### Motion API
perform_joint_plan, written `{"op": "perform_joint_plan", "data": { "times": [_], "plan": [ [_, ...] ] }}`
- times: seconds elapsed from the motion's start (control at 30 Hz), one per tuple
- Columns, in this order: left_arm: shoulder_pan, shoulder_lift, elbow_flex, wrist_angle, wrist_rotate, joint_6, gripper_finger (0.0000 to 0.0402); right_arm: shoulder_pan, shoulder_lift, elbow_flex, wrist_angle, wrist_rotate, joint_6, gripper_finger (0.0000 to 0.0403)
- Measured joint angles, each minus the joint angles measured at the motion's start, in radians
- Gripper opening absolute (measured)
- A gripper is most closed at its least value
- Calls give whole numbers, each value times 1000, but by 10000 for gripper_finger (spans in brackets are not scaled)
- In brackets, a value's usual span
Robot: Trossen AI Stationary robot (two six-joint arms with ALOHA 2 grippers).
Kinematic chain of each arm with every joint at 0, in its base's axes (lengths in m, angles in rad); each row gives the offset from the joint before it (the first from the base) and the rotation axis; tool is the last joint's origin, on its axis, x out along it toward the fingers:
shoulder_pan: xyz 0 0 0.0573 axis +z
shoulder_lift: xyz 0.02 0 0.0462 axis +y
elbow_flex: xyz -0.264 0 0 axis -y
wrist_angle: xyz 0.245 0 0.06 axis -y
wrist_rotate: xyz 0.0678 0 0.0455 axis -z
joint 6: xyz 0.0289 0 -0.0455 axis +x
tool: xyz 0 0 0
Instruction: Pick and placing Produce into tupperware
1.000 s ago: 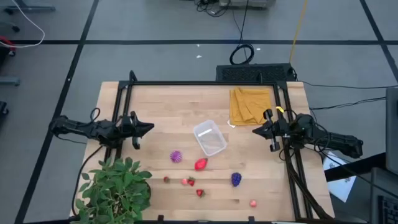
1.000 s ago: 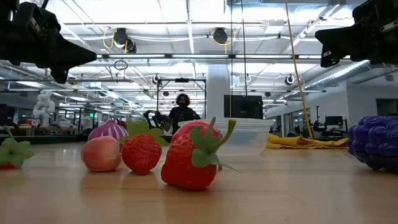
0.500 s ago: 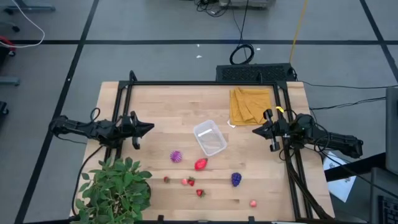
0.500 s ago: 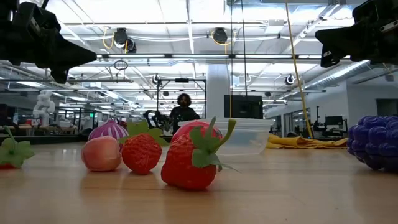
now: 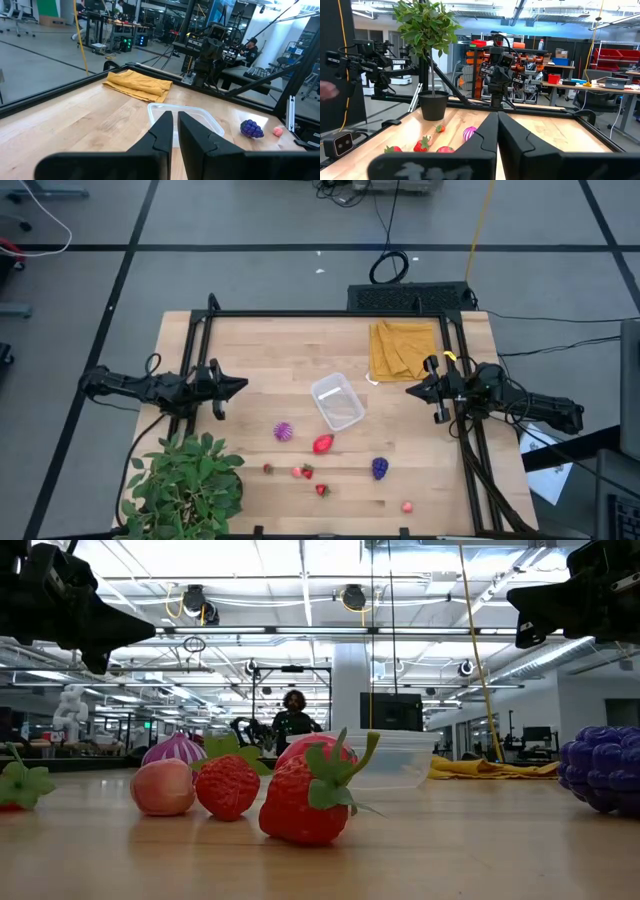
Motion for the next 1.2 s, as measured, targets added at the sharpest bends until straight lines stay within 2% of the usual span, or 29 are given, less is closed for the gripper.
{"op": "perform_joint_plan", "data": {
  "times": [0.5, 0.63, 0.77, 0.83, 1.2],
  "plan": [
    [0, 0, -3, 29, 0, -8, 31, 0, 0, 0, 0, 0, 0, 0],
    [0, 0, -3, 89, 10, -121, 31, 0, 0, 0, 0, 0, 0, 0],
    [0, 0, -3, 106, 86, -185, 31, 0, 0, 0, 0, 0, 0, 0],
    [0, 0, -3, 103, 111, -176, 31, 0, 0, 0, 0, 0, 0, 0],
    [0, 0, -1, 130, 97, -42, 31, 0, 0, 0, 0, 0, 0, 0]
  ]
}}
